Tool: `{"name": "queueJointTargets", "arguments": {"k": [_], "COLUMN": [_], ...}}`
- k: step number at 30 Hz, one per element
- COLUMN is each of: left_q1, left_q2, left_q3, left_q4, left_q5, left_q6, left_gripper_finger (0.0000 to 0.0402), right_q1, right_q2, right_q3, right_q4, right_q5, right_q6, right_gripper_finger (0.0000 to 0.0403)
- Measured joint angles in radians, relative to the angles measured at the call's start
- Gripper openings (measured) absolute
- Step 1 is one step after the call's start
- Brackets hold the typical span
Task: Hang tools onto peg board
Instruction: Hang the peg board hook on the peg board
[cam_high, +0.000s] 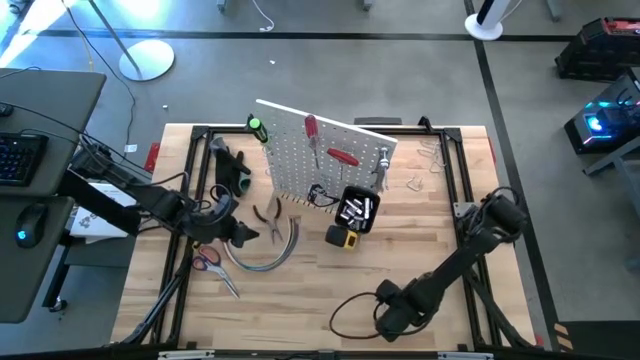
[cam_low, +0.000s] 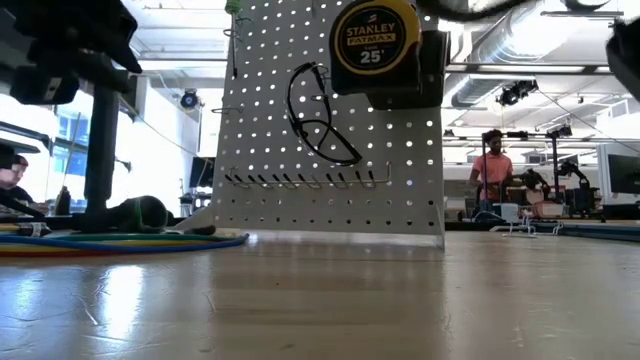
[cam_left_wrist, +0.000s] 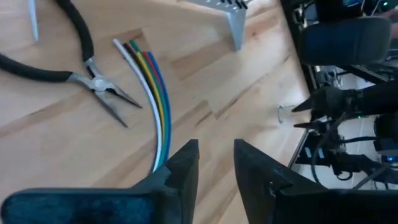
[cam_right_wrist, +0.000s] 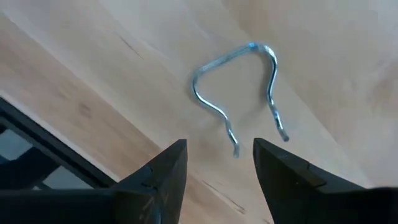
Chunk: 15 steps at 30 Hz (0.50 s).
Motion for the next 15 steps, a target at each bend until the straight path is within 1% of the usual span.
{"name": "queueJointTargets", "arguments": {"k": [4, 8, 12, 15], "left_q1": [0.0, 0.0, 0.0, 0.0], "left_q2": [0.014, 0.033, 0.055, 0.073], "left_q3": [0.0, 0.0, 0.0, 0.0], "left_q4": [-0.001, 0.001, 0.009, 0.033], "left_q5": [0.006, 0.023, 0.043, 0.045], "left_q6": [-0.021, -0.047, -0.057, -0.059], "left_gripper_finger": [0.0123, 0.0147, 0.016, 0.0163], "right_q1": [-0.008, -0.011, -0.012, -0.012], "right_q2": [0.024, 0.031, 0.031, 0.034], "right_q3": [0.0, 0.0, 0.0, 0.001], "right_q4": [-0.004, -0.011, -0.004, -0.004], "right_q5": [-0.034, -0.009, 0.021, 0.021], "right_q6": [0.001, 0.005, 0.019, 0.019], "right_gripper_finger": [0.0178, 0.0178, 0.0178, 0.0163]}}
